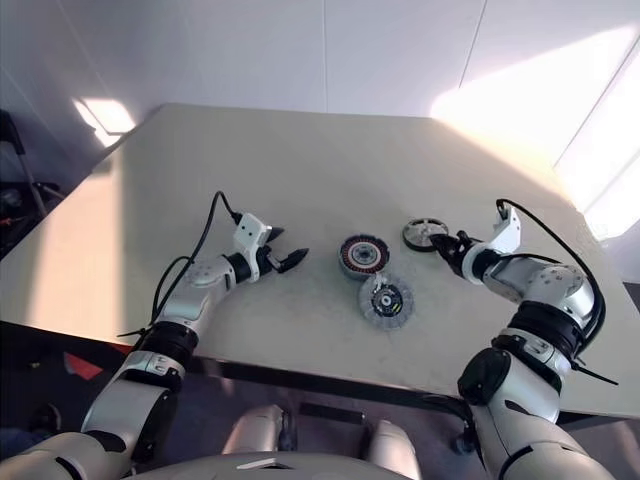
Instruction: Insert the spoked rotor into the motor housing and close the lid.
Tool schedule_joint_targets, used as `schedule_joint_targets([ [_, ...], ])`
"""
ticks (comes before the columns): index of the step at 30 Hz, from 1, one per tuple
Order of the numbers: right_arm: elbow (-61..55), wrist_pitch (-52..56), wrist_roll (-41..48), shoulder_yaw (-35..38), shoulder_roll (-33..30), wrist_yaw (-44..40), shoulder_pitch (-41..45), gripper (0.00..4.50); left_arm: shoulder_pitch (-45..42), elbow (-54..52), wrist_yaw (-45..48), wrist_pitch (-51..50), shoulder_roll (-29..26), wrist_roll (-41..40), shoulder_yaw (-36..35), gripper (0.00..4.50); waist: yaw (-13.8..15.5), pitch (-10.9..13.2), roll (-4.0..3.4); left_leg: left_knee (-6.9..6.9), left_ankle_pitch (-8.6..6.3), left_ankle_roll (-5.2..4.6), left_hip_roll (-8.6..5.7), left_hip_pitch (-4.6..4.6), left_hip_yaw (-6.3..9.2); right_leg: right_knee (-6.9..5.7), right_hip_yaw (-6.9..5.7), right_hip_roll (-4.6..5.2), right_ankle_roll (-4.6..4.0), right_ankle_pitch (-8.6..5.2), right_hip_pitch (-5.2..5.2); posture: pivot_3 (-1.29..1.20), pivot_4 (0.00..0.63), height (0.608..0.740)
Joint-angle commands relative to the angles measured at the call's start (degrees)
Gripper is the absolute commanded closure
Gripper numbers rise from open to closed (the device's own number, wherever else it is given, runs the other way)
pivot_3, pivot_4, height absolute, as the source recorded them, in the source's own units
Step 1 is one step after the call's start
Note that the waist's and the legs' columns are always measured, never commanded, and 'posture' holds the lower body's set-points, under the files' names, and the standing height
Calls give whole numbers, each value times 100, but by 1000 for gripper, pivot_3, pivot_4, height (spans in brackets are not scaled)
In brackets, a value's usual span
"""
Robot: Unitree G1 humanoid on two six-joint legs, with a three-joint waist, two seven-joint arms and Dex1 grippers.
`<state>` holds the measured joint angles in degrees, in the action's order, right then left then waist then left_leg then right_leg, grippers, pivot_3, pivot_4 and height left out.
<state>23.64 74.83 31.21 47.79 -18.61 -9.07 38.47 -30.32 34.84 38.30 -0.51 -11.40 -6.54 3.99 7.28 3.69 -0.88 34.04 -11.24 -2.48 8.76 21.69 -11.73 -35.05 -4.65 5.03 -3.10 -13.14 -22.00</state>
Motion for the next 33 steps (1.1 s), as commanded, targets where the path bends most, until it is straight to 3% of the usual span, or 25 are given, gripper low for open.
schedule_joint_targets([
  [1, -168, -217, 259, -21, 90, 37, 177, 2915, -72, -179, -24, 54, -57, -6, -66, 0, 1, 0, -1, 0, 0, 0, 0, 4, 0, 0, 0, 0, 0, 0, -3, 0, 0, 740],
  [5, -276, -270, 412, -135, 114, -32, 150, 4097, -70, -175, -37, 61, -65, -1, -72, 0, 2, 1, -1, 0, 0, 0, -1, 13, -1, 1, 0, 0, 0, 0, -10, 0, 0, 740],
  [10, -417, -121, 989, 244, 81, 15, 434, 4116, -58, -155, -39, 74, -72, 3, -74, 0, 1, 14, -22, 0, 0, 0, -1, 14, -1, 1, 1, 0, 0, 0, -12, 0, 0, 740],
  [15, -1120, 821, 1785, 369, 347, 84, 541, 4116, -45, -158, -29, 78, -64, 26, -41, 0, 1, 18, -29, -6, 0, 0, 1, 25, -2, 0, 1, -1, 0, 0, -25, 0, 0, 740],
  [19, -1844, 1720, 2248, 82, 561, 136, 200, 4116, -93, -121, -12, 80, -73, 40, -32, 0, 24, 17, -29, -13, 1, 1, 1, 29, -2, 1, 0, -1, -1, -1, -31, 0, 0, 740],
  [24, -2249, 1767, 3181, -784, 678, 466, -547, 4116, -131, -69, -12, 104, -64, 56, -16, 0, 88, 17, -30, -13, 1, 2, 0, 27, -3, 8, 0, 0, 0, -1, -27, 0, 0, 740],
  [33, -2154, 1767, 3695, -974, 615, 1019, -808, 4116, -77, -120, -35, 106, -46, 61, -22, 0, 105, 18, -29, -30, 10, 18, -5, 24, -2, 13, 2, 2, 3, -1, -28, 0, 0, 740],
])
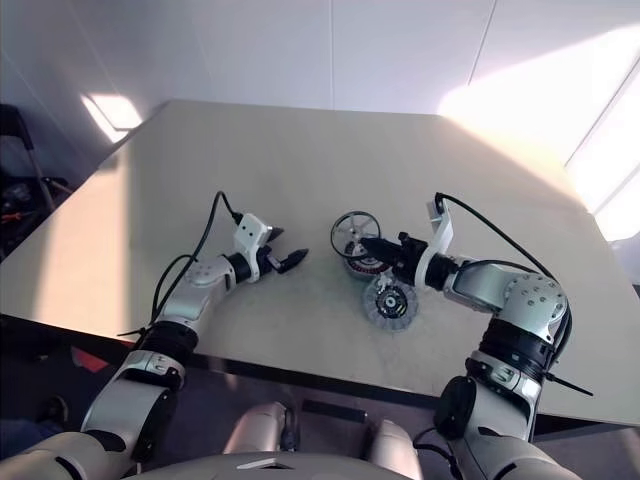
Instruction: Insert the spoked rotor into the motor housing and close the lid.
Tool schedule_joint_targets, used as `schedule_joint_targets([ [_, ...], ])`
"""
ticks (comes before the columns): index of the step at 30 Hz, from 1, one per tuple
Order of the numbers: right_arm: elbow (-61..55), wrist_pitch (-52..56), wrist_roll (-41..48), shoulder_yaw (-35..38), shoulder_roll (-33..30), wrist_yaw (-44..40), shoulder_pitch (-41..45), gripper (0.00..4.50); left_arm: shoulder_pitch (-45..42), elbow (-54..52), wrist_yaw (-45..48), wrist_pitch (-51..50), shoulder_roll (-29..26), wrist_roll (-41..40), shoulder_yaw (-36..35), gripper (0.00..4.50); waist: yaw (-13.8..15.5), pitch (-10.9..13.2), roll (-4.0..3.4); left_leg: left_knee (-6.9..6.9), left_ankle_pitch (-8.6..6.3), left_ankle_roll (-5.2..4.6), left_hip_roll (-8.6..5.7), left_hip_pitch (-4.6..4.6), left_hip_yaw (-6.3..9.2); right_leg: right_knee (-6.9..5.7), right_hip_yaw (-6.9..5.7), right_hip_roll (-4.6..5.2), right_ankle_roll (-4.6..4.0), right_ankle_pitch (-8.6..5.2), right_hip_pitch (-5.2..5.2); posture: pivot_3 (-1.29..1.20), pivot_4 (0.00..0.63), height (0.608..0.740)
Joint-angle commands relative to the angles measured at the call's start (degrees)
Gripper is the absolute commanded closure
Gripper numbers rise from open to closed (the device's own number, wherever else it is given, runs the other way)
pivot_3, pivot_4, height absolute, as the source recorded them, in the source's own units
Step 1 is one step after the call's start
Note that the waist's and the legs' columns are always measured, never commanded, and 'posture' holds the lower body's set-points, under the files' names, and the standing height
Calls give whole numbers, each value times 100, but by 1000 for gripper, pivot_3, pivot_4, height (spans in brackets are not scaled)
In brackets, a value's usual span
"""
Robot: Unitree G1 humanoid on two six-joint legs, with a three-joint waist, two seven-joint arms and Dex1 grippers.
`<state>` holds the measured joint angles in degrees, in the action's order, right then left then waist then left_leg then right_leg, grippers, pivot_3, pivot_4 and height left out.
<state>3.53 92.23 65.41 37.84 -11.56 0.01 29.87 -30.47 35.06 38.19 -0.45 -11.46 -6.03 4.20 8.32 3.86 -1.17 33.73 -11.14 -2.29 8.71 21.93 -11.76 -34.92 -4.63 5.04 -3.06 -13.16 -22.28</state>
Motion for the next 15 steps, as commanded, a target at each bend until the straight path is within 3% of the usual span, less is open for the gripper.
schedule_joint_targets([
  [1, -114, 27, 264, 15, -112, 150, 46, 4116, -60, -144, -27, 102, -40, 12, -45, 0, 2, 0, 0, -9, 3, 5, -2, -1, 0, 3, 0, 0, 0, 0, -1, 0, 0, 740],
  [15, -130, 27, 186, -2, -120, 374, -151, 4116, -120, -102, -13, 103, -22, 23, -34, 0, 18, 0, 1, -51, 20, 31, -8, -8, 1, 10, 0, -1, -1, 0, -8, 0, 0, 740],
])
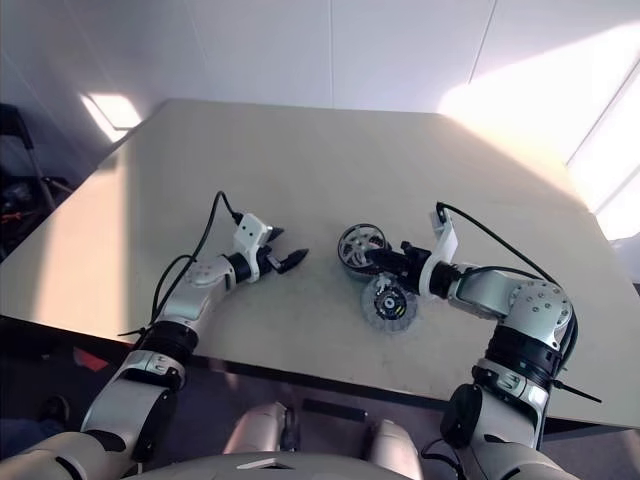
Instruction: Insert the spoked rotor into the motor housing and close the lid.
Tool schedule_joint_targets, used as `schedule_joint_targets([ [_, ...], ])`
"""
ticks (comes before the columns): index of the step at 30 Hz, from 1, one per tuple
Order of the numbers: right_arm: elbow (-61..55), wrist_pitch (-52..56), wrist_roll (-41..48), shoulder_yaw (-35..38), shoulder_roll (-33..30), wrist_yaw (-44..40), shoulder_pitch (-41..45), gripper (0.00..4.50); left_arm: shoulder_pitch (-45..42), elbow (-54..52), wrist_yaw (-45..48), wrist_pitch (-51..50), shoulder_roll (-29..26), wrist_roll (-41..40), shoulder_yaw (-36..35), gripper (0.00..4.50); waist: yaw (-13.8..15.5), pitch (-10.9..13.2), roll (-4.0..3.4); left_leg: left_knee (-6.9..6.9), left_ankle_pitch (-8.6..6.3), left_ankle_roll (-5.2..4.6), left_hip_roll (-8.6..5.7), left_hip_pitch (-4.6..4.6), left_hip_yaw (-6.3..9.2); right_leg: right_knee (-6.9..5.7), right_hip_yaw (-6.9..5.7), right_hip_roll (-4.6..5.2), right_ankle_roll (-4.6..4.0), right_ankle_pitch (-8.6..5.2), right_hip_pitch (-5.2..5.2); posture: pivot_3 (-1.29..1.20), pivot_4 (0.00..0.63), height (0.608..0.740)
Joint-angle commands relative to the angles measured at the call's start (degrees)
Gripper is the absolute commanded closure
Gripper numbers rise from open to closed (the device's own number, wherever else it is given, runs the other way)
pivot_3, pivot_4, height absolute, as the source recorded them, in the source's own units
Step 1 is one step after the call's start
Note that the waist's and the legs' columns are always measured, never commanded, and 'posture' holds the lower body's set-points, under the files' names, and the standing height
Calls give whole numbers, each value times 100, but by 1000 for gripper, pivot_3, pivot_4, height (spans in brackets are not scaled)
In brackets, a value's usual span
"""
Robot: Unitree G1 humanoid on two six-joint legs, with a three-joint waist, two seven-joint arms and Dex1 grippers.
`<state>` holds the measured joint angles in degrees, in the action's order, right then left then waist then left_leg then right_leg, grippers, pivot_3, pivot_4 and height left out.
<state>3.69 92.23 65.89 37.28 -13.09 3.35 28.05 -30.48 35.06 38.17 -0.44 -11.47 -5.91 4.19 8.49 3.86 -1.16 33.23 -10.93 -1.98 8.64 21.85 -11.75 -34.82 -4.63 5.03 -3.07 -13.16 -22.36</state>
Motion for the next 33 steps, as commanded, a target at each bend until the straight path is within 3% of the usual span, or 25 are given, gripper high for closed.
schedule_joint_targets([
  [1, -127, 27, 118, 69, 46, 58, 35, 4116, -123, -95, -10, 104, -19, 11, -32, 0, 1, 0, 0, 0, 1, 1, 0, -1, 0, 0, 0, 0, 0, 0, 1, 0, 0, 740],
  [3, -60, 27, 34, 108, 58, 137, 45, 4116, -126, -88, -12, 108, -21, 14, -34, 0, 2, 0, 0, 0, 1, 2, 0, -1, 0, -1, 0, 0, 0, 0, 1, 0, 0, 740],
  [11, -294, -177, -82, 80, -30, 20, 135, 1552, -123, -95, -18, 103, -32, 16, -54, 0, 4, -1, 0, 0, 2, 3, 0, -7, 0, -2, 0, 0, 0, 0, 6, 0, 0, 740],
  [17, -343, -654, 175, 300, -179, -159, 305, 1552, -120, -92, -10, 99, -27, 15, -54, 0, 10, -1, 0, 1, 4, 5, -1, -9, 0, -3, 1, 0, 0, 1, 8, 0, 0, 740],
  [22, -780, -1431, -52, -2, -520, -737, 217, 1552, -123, -88, 2, 105, -30, 13, -54, 0, 10, -1, 1, 0, 4, 4, -1, -6, 1, -5, 0, 0, 0, 1, 5, 0, 0, 740],
  [25, -1652, -2015, -301, -729, -987, -1735, -49, 1552, -124, -80, 13, 103, -35, 16, -51, 0, 26, -1, 1, 0, 4, 4, -1, -2, 1, -3, 0, 0, 2, 1, 4, 0, 0, 740],
  [28, -2376, -3147, -1396, -2004, -1746, -2766, -420, 1552, -148, -29, 23, 118, -28, 24, -44, 0, 22, -2, 4, 1, 1, -1, 0, -4, 4, -1, 0, 0, 23, 11, 7, 0, 0, 740],
  [33, -2138, -6575, -5378, -5130, -3401, -3691, -464, 1552, -235, 61, 52, 126, 14, 41, -21, 0, 21, -1, 19, 11, 3, 3, 0, -14, 10, 0, 0, -1, 61, -21, 21, 0, 0, 740],
])
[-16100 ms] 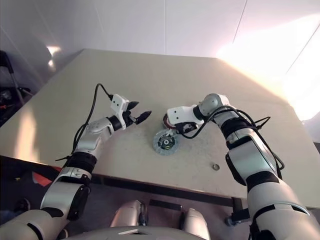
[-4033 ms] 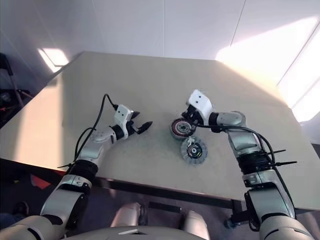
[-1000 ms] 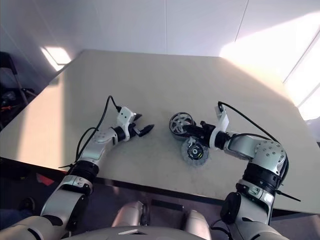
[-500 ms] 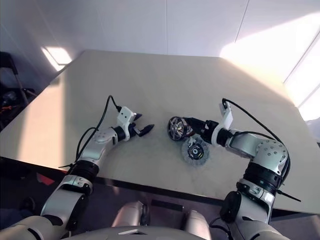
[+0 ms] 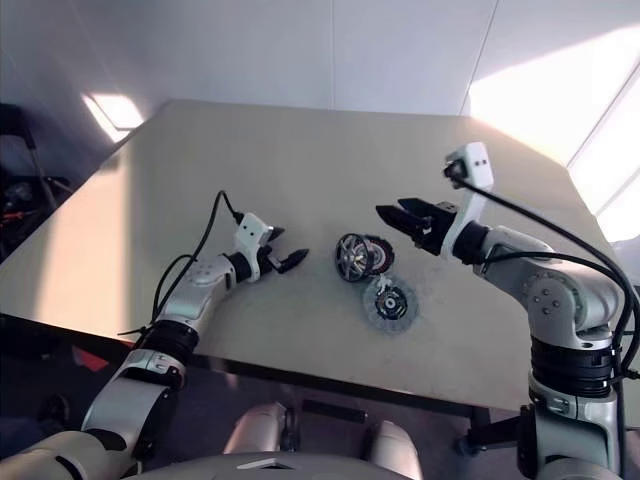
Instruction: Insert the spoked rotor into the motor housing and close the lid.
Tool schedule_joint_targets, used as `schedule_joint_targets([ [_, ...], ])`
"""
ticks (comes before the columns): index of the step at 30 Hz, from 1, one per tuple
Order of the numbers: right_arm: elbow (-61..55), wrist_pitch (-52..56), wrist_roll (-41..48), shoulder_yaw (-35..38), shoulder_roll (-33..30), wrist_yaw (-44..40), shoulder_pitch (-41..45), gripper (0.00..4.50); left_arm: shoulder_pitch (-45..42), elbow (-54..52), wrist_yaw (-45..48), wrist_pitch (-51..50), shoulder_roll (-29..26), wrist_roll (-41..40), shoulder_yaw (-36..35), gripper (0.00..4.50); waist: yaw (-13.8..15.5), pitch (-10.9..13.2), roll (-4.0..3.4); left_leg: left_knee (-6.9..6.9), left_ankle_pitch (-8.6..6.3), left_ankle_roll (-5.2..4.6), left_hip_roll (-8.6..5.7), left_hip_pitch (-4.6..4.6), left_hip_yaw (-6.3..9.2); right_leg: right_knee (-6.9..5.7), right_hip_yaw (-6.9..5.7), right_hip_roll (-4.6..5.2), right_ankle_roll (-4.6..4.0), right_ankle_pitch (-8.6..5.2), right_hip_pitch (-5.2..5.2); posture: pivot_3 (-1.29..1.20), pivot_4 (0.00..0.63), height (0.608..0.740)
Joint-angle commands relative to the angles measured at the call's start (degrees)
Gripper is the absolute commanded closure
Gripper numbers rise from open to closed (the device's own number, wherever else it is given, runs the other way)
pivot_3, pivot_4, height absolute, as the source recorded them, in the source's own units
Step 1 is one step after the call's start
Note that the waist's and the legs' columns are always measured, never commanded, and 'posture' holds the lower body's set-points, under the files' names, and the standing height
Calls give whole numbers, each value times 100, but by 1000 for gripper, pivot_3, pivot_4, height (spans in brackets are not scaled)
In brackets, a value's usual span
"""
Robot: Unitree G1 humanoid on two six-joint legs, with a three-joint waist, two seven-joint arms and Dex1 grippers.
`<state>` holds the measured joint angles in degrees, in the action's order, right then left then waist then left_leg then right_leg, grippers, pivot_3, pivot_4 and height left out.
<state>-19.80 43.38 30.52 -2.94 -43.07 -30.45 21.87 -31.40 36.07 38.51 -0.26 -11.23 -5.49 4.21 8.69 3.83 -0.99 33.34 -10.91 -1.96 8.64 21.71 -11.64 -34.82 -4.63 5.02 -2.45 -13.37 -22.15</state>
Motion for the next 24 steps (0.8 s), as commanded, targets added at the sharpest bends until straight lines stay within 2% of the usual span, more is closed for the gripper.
schedule_joint_targets([
  [1, 461, -2242, -2375, -1428, -512, -378, 298, 1552, -154, -26, 19, 112, -4, 5, -19, 0, -3, 2, 5, 0, 0, 1, -1, 0, 1, 1, 0, 0, -3, -2, 3, 0, 0, 740],
  [2, 662, -2657, -2695, -1610, -511, -452, 482, 1552, -160, -16, 21, 115, 2, 5, -18, 0, -12, 4, 7, 3, 0, 1, -2, -1, 1, 1, 0, 1, -3, -2, 4, 0, 0, 740],
  [5, 947, -3234, -2853, -1641, -241, -708, 885, 1552, -165, 7, 16, 128, 3, 9, -27, 0, -43, 4, 8, 12, 0, -4, -4, 5, 1, -6, 4, 1, -9, 4, -2, 0, 0, 740],
  [6, 1008, -3360, -2895, -1624, -165, -781, 972, 1552, -163, 8, 9, 129, 3, 9, -32, 0, -51, 4, 8, 12, -2, -11, -3, 5, 1, -9, 3, 0, -41, 21, -2, 0, 0, 740],
  [10, 1134, -3720, -3122, -1677, 116, -1092, 1242, 1552, -79, -51, -35, 138, -21, -2, -68, 0, -89, 4, 8, 37, -20, -87, 6, 18, 1, -22, 2, -3, -54, 24, -6, 0, 0, 740],
  [15, 1026, -3687, -3154, -1570, 355, -1374, 1238, 1552, -22, -114, -67, 123, -46, -18, -89, 0, -124, 5, 9, 104, -49, -132, 7, 46, 0, -40, 2, 7, -53, 23, -7, 0, 0, 740],
  [20, 783, -3618, -3273, -1772, 369, -1737, 914, 1552, -37, -90, -81, 133, -48, -18, -84, 0, -146, 6, 12, 127, -59, -111, 9, 19, 0, -55, 3, 10, -53, 23, 18, 0, 0, 740],
  [24, 1076, -3785, -3660, -1921, 492, -1675, 762, 1552, -58, -68, -75, 136, -44, -15, -75, 0, -159, 7, 13, 127, -52, -100, 11, 2, 0, -65, 3, 10, -54, 24, 29, 0, 0, 740],
])
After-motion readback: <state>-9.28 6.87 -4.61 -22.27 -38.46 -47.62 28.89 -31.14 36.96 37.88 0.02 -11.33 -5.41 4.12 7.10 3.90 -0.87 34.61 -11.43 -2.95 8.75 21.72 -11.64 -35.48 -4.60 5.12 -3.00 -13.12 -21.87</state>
